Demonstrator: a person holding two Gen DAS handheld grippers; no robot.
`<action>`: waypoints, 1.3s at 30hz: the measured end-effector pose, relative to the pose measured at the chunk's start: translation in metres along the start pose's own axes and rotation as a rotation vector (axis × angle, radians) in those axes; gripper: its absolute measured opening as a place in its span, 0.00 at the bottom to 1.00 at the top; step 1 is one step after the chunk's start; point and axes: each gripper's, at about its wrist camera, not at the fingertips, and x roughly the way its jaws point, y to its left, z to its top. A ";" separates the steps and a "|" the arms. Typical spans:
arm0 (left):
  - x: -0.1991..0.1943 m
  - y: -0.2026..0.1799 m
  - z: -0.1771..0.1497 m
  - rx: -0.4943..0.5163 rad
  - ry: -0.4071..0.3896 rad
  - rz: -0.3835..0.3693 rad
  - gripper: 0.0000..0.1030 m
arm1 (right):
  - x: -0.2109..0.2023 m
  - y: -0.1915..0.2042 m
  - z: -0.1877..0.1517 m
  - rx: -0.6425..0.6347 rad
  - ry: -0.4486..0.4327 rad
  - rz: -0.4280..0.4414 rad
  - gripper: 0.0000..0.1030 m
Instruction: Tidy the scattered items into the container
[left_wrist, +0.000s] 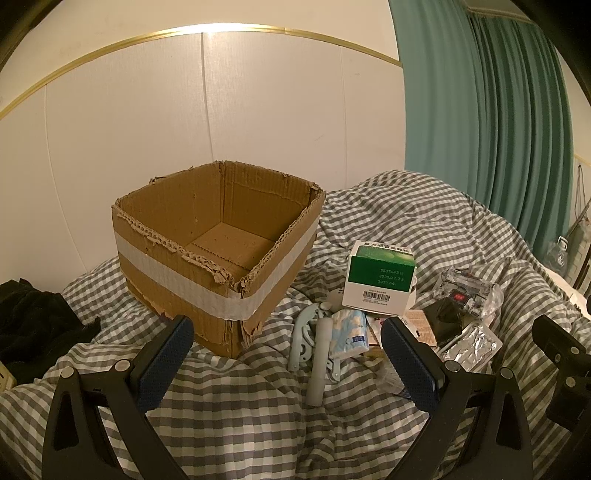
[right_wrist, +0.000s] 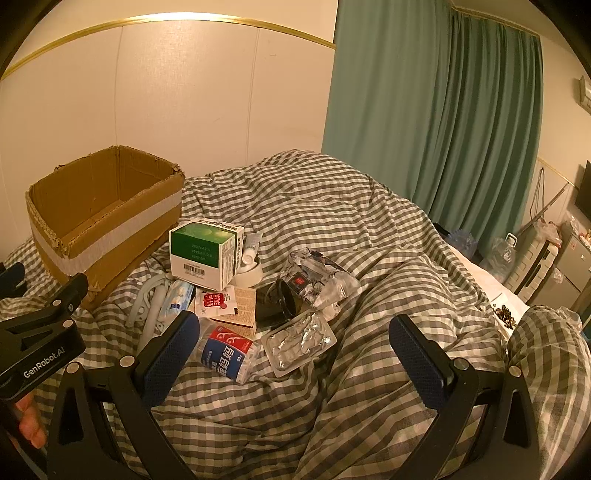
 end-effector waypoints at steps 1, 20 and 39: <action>0.000 0.000 0.000 0.000 0.000 0.000 1.00 | 0.000 0.000 0.000 0.001 0.000 -0.001 1.00; 0.000 -0.001 -0.003 -0.002 0.005 -0.001 1.00 | 0.004 0.000 0.000 0.011 0.021 -0.022 1.00; 0.051 -0.063 0.017 0.110 0.041 -0.180 1.00 | 0.038 -0.044 0.066 -0.130 0.088 0.033 1.00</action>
